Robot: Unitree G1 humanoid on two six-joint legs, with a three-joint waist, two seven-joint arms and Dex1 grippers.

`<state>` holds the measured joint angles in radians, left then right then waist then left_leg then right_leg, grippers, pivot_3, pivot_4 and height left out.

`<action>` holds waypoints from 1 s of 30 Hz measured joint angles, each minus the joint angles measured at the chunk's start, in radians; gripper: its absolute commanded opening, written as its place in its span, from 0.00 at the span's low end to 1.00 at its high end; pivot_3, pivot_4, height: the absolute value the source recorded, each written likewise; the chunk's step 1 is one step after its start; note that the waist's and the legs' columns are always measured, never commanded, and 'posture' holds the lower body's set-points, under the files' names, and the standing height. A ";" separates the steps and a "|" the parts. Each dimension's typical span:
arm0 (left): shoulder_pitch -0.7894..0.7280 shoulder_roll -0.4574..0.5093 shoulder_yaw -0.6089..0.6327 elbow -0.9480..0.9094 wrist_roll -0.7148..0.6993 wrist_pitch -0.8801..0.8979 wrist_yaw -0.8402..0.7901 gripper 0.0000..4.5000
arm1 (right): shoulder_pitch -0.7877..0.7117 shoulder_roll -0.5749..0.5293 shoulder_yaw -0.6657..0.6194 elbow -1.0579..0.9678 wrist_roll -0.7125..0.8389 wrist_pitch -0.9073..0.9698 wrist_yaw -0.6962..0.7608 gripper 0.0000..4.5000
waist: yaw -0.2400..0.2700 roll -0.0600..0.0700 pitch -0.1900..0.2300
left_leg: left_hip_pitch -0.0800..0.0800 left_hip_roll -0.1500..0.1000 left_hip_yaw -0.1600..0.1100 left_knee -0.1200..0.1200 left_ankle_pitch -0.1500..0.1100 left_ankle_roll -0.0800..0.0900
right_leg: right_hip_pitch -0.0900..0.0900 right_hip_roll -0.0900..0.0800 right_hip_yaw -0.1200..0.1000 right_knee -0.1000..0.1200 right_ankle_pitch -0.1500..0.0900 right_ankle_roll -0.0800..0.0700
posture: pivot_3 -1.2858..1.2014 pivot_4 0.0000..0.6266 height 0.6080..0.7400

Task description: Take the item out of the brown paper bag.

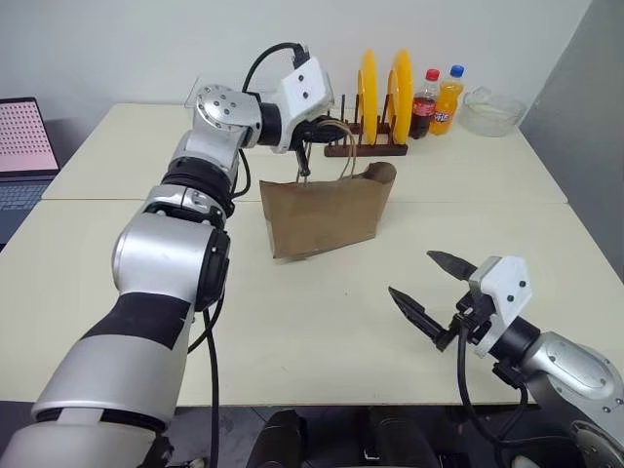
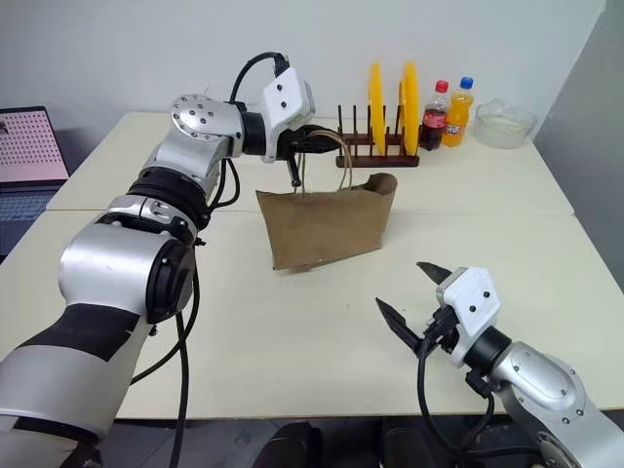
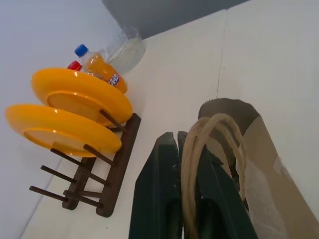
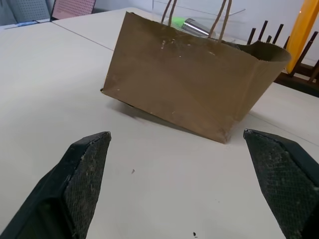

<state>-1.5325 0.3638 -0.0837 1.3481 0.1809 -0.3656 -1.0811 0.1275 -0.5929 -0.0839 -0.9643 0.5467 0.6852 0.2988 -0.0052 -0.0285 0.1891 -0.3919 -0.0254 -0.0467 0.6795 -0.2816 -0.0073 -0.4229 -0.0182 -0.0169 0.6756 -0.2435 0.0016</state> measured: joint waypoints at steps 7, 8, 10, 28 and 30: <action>-0.001 0.000 -0.017 0.006 0.059 -0.038 0.092 0.02 | -0.011 0.000 0.027 0.000 -0.015 0.000 -0.018 1.00 | 0.000 0.000 0.000 | 0.000 0.000 0.000 0.000 0.000 0.000 | 0.000 0.000 0.000 0.000 0.000 0.000 | 0.52 0.24 1.00; -0.001 0.000 -0.020 0.007 0.066 -0.041 0.112 0.02 | -0.018 0.000 0.028 0.000 -0.014 0.001 -0.019 1.00 | 0.000 0.000 0.000 | 0.000 0.000 0.000 0.000 0.000 0.000 | 0.000 0.000 0.000 0.000 0.000 0.000 | 0.52 0.24 1.00; -0.002 0.000 -0.020 0.010 0.079 -0.049 0.142 0.02 | -0.027 0.000 0.028 0.000 -0.014 0.004 -0.022 1.00 | 0.000 0.000 0.000 | 0.000 0.000 0.000 0.000 0.000 0.000 | 0.000 0.000 0.000 0.000 0.000 0.000 | 0.52 0.24 1.00; -0.026 -0.010 -0.036 0.025 0.157 -0.144 0.260 0.02 | -0.046 -0.019 0.027 -0.001 0.021 0.024 -0.043 1.00 | 0.000 0.000 0.000 | 0.000 0.000 0.000 0.000 0.000 0.000 | 0.000 0.000 0.000 0.001 0.000 0.000 | 0.52 0.24 1.00; -0.030 -0.014 -0.036 0.028 0.158 -0.144 0.266 0.02 | -0.046 -0.019 0.027 -0.001 0.024 0.024 -0.043 1.00 | 0.000 0.000 0.000 | 0.000 0.000 0.000 0.000 0.000 0.000 | 0.000 0.000 0.000 0.001 0.000 0.000 | 0.52 0.24 1.00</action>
<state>-1.5628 0.3495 -0.1198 1.3762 0.3387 -0.5095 -0.8147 0.0812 -0.6123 -0.0565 -0.9650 0.5705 0.7088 0.2555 -0.0050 -0.0287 0.1892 -0.3915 -0.0256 -0.0465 0.6796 -0.2816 -0.0074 -0.4229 -0.0183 -0.0167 0.6770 -0.2434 0.0016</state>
